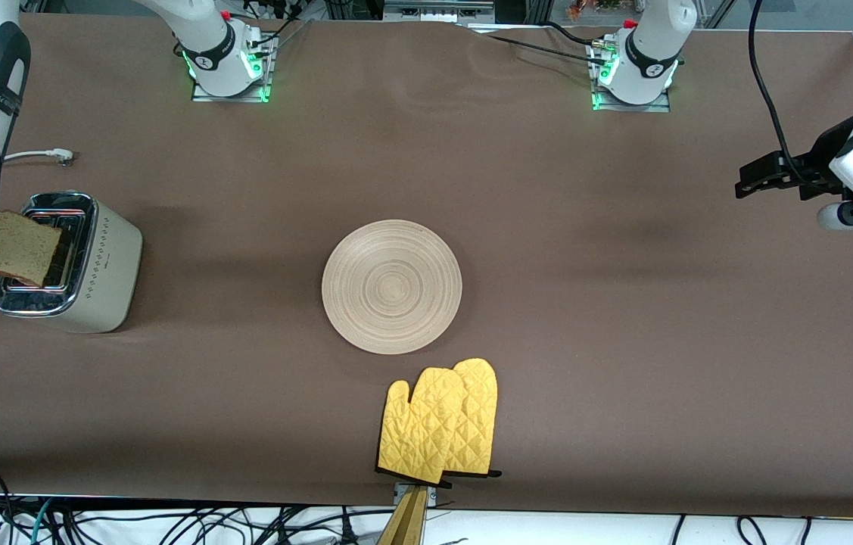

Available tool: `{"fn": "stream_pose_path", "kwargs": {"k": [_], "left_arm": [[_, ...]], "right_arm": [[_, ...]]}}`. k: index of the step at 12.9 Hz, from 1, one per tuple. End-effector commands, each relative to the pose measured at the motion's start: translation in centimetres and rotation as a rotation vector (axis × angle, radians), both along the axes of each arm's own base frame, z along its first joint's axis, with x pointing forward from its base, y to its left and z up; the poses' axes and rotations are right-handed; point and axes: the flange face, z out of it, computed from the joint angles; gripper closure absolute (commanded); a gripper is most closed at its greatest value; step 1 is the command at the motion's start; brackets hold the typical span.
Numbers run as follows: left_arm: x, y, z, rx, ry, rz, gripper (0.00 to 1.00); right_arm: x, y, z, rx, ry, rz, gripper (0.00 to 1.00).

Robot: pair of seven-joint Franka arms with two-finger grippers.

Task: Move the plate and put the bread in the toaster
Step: 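Lower the bread slice into a toaster slot with the right gripper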

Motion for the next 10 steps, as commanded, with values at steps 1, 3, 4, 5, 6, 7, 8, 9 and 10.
{"fn": "stream_pose_path", "kwargs": {"k": [1, 3, 4, 5, 6, 7, 8, 9, 10], "left_arm": [[0.3, 0.3, 0.5, 0.066, -0.013, -0.005, 0.0], [0.4, -0.8, 0.7, 0.121, -0.039, -0.04, 0.0], [0.5, -0.9, 0.8, 0.12, -0.045, -0.04, 0.0], [0.5, -0.9, 0.8, 0.12, -0.045, -0.042, 0.0], [0.5, -0.8, 0.8, 0.12, -0.045, -0.039, 0.0], [0.5, -0.8, 0.8, 0.12, -0.045, -0.039, 0.0], [0.5, -0.8, 0.8, 0.12, -0.045, -0.039, 0.0], [0.5, -0.6, 0.8, 0.116, -0.045, -0.036, 0.0], [0.5, -0.4, 0.8, 0.11, -0.044, -0.031, 0.0]], "right_arm": [[-0.6, -2.4, 0.7, 0.014, 0.01, 0.013, 1.0], [-0.7, -2.8, 0.7, 0.0, 0.015, 0.014, 1.0], [-0.7, -2.9, 0.7, -0.001, 0.018, 0.014, 1.0], [-0.7, -3.0, 0.7, -0.002, 0.017, 0.014, 1.0], [-0.7, -3.2, 0.7, -0.007, 0.019, 0.013, 1.0], [-0.8, -3.5, 0.8, -0.014, 0.02, 0.01, 1.0], [-0.8, -4.1, 0.6, -0.016, 0.016, 0.006, 1.0], [-0.8, -4.4, 0.6, -0.019, 0.008, 0.007, 1.0], [-0.8, -4.6, 0.6, -0.019, 0.005, 0.012, 1.0]]}}
